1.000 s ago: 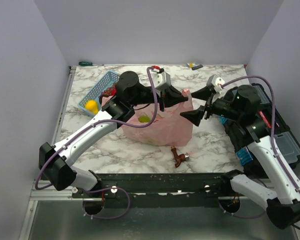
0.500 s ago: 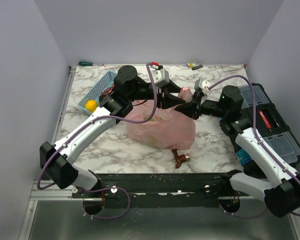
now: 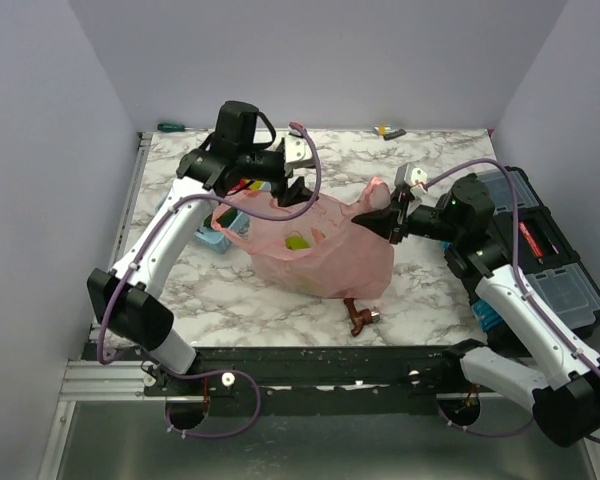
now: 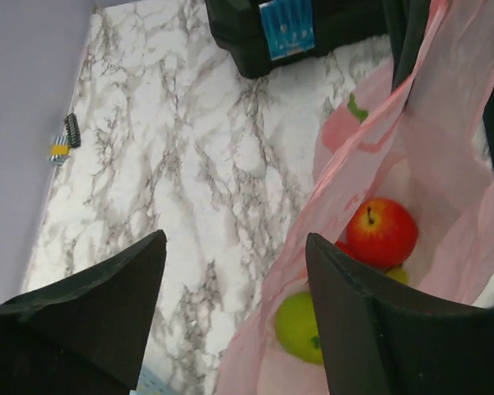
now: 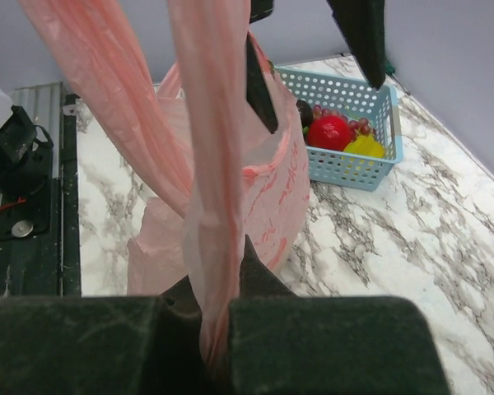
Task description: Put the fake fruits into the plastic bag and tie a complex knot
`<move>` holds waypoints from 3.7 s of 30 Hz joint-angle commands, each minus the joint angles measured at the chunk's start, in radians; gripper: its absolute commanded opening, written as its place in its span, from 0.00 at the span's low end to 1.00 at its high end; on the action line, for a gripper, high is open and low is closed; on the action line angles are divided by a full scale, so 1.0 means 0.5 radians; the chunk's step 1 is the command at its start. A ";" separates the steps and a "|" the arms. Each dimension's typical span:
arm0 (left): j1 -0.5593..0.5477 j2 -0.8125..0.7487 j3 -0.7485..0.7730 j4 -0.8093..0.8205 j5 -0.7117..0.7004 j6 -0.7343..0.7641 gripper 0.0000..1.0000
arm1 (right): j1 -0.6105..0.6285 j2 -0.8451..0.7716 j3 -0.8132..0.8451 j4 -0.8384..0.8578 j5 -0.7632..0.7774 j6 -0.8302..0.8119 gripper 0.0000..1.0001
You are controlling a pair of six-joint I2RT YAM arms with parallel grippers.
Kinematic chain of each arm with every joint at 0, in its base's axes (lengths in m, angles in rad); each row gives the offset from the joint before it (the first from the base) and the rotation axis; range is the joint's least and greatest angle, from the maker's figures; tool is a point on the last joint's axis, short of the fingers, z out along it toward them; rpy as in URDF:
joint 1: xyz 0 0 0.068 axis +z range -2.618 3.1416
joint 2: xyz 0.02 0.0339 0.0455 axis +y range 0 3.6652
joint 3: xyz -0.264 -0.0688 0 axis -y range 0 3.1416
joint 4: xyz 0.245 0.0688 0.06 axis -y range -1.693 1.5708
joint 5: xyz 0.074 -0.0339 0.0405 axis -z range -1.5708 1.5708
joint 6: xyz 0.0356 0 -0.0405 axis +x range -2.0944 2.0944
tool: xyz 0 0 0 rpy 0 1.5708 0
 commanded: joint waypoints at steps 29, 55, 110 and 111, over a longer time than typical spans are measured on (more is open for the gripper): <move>-0.309 -0.448 -1.529 0.442 -0.664 -0.374 0.00 | 0.012 0.655 -0.264 0.579 0.343 0.668 0.01; -0.402 -0.436 -0.392 0.410 -0.202 -0.598 0.99 | 0.087 0.543 -0.010 0.407 0.002 0.476 0.01; -0.015 -0.429 -0.336 0.503 0.005 -1.311 0.59 | 0.571 0.648 -0.718 1.466 1.177 0.479 0.01; 0.005 -0.475 -0.374 0.369 0.008 -1.079 0.67 | 0.571 0.644 -0.709 1.479 1.147 0.479 0.01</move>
